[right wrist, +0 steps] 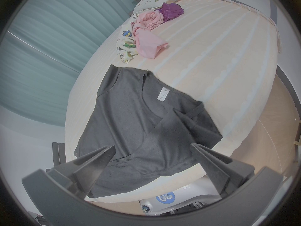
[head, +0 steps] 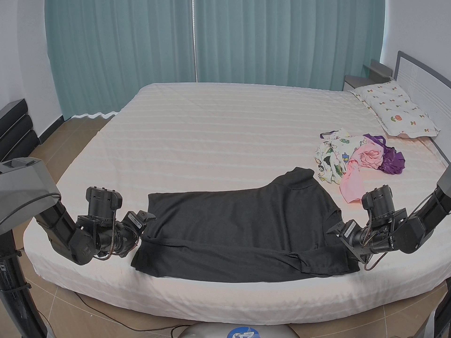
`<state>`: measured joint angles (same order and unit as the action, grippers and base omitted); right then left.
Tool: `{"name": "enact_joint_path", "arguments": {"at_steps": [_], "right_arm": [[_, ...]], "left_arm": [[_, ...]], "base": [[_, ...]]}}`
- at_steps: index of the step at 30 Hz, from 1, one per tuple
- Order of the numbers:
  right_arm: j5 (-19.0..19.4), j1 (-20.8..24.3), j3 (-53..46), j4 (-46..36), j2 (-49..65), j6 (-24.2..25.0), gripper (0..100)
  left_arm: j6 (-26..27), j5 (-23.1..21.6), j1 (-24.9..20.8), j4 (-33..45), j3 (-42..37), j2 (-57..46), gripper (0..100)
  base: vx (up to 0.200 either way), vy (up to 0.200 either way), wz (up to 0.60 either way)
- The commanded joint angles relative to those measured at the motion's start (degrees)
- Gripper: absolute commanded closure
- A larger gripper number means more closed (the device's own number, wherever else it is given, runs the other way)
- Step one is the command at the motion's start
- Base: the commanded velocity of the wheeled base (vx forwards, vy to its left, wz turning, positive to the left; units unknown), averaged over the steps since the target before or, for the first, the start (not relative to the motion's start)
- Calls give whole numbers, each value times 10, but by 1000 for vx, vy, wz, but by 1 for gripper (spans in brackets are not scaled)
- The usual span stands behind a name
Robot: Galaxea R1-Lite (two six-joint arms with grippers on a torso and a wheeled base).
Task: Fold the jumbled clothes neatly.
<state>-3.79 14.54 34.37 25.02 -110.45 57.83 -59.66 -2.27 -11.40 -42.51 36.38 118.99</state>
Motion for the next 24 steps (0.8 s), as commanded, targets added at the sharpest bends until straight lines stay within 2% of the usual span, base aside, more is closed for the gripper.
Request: {"name": "enact_joint_path", "arguments": {"at_steps": [1, 7, 12, 16, 24], "right_arm": [[0, 0, 0, 0, -1, 0, 0], [0, -1, 2, 0, -2, -1, 0], [-1, -3, 12, 0, -16, -4, 0], [-1, -3, 13, 0, -17, -4, 0], [0, -3, 13, 0, -17, -4, 0]], "left_arm": [[1, 1, -1, -4, -9, -1, 0], [11, 4, 3, -4, -3, -3, 0], [58, 17, 3, 0, -1, 5, 0], [63, 47, 4, 1, 9, 20, 0], [64, 54, 7, 1, 15, 47, 0]], "base": [[0, 0, 0], [0, 0, 0], [0, 0, 0], [0, 0, 0], [0, 0, 0]]}}
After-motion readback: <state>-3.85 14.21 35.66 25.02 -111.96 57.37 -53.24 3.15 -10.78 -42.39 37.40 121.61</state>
